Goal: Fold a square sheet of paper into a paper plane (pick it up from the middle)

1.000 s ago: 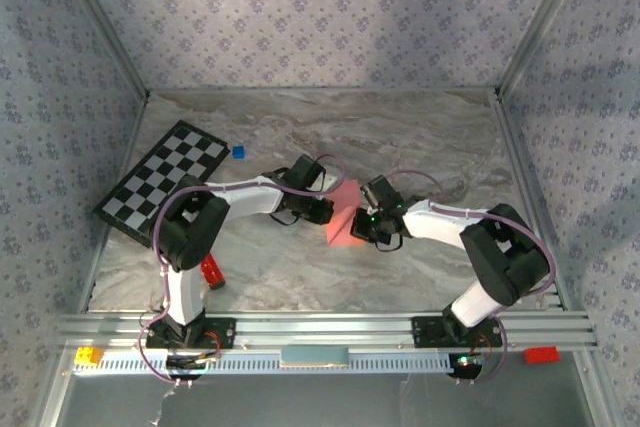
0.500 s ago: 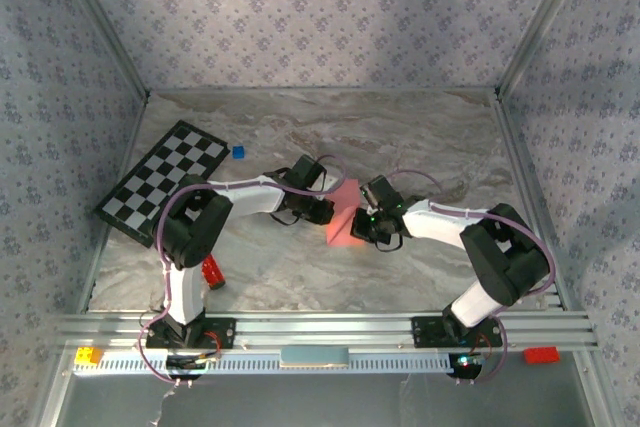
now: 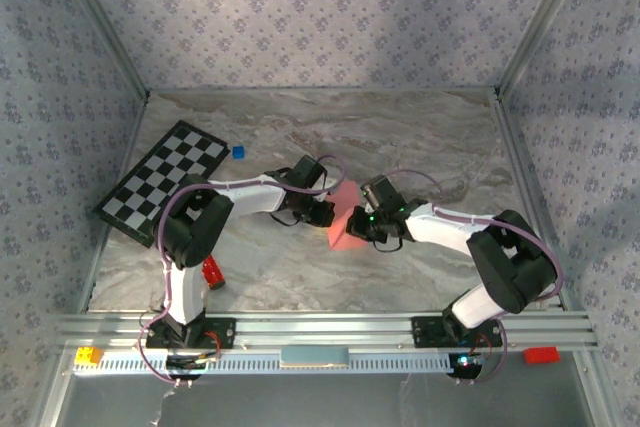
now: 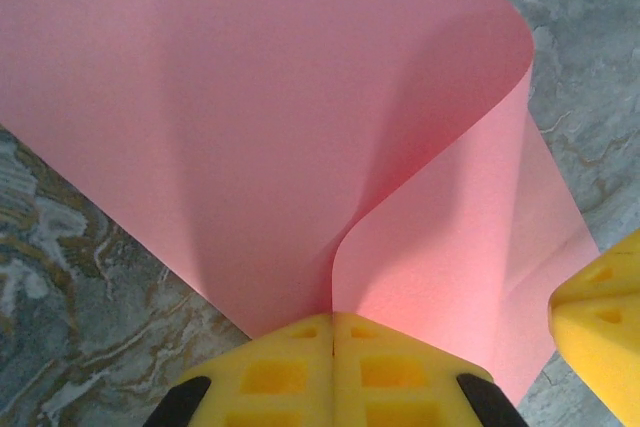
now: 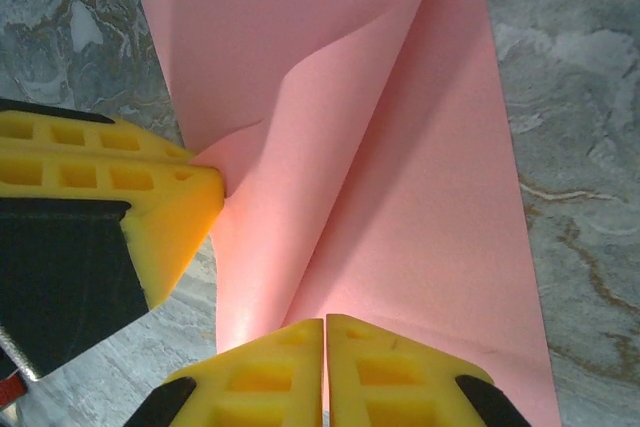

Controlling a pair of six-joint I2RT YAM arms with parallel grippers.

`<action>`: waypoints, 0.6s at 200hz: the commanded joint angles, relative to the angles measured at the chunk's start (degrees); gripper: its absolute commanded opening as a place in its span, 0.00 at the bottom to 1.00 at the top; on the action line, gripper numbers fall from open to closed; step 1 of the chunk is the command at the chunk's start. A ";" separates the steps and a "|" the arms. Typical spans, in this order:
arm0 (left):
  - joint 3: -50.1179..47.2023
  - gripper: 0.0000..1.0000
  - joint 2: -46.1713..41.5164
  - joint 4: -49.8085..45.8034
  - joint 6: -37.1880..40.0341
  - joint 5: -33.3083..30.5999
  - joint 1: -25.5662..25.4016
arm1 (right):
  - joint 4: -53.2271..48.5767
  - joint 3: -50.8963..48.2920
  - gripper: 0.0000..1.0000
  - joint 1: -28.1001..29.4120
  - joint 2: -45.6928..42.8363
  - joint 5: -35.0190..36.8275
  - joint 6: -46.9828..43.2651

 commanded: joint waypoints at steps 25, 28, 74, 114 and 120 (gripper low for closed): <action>0.90 0.05 -0.13 -2.20 -2.81 1.09 -0.72 | -0.58 -1.03 0.09 0.27 0.00 -0.23 1.73; 0.95 0.05 -0.15 -2.19 -2.75 1.09 -0.76 | -0.46 -1.14 0.09 0.27 0.06 -0.23 1.84; 1.85 0.05 0.17 -2.90 -1.56 0.19 -0.81 | -2.27 -1.16 0.07 0.18 3.11 0.87 0.52; 2.78 0.06 0.08 -3.39 0.17 -1.10 -0.77 | -4.39 -0.79 0.07 0.00 4.81 1.13 -1.43; 2.91 0.06 0.22 -3.39 0.39 -1.11 -0.83 | -4.58 -0.66 0.07 -0.06 4.96 1.06 -1.64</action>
